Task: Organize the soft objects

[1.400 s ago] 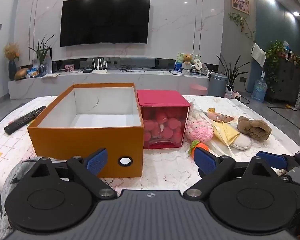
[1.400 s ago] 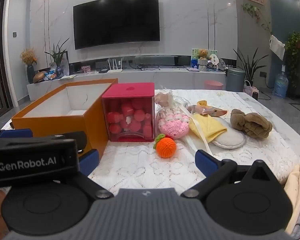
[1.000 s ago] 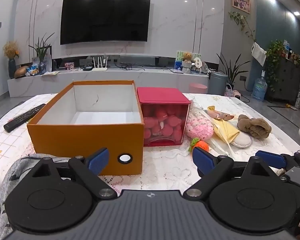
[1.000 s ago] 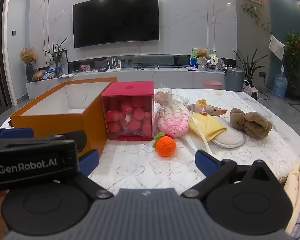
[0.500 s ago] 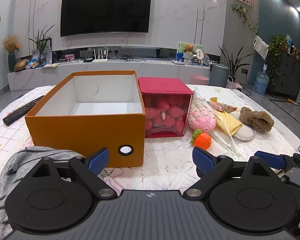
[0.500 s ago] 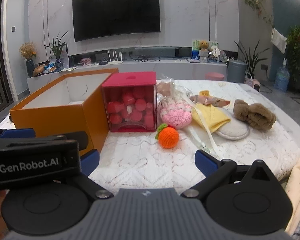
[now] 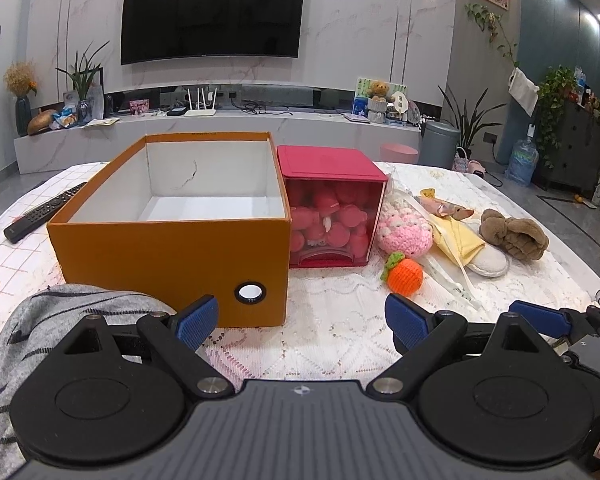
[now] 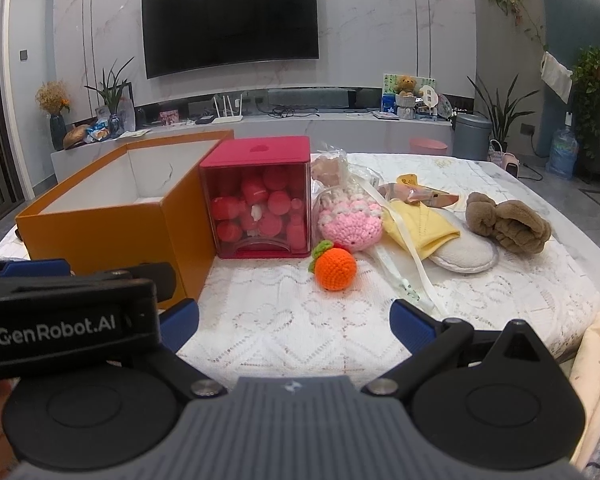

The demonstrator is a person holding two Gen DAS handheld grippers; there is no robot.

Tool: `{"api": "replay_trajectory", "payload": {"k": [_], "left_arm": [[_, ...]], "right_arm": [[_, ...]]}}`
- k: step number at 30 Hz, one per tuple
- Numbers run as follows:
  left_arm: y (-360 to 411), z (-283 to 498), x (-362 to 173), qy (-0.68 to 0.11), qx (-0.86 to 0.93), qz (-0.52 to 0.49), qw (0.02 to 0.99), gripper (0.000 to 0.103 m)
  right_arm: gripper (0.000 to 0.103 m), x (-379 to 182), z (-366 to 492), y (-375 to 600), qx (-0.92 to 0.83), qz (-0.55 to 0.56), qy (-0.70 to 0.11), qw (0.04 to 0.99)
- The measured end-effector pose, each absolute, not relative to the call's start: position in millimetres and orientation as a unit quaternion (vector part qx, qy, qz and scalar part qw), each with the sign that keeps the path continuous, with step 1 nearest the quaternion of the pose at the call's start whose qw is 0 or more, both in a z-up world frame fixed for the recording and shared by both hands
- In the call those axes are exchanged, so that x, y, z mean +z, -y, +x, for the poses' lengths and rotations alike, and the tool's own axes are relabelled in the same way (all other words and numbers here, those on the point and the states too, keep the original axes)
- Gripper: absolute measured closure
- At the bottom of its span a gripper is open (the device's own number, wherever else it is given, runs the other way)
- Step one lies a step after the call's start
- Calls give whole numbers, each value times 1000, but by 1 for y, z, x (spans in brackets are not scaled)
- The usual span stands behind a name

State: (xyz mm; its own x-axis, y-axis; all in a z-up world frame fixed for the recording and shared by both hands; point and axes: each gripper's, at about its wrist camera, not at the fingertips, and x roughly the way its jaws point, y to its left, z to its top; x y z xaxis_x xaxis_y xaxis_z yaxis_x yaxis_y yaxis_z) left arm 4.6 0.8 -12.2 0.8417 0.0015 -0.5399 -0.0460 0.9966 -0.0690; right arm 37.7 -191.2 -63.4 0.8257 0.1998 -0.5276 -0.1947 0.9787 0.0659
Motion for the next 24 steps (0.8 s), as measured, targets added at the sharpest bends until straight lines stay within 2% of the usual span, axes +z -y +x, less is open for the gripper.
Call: {"api": "replay_trajectory", "payload": {"k": [24], "left_arm": [[-3, 5, -14, -287, 14, -38, 957, 0]], "right_arm": [[3, -65, 37, 188, 103, -4, -279, 955]]}}
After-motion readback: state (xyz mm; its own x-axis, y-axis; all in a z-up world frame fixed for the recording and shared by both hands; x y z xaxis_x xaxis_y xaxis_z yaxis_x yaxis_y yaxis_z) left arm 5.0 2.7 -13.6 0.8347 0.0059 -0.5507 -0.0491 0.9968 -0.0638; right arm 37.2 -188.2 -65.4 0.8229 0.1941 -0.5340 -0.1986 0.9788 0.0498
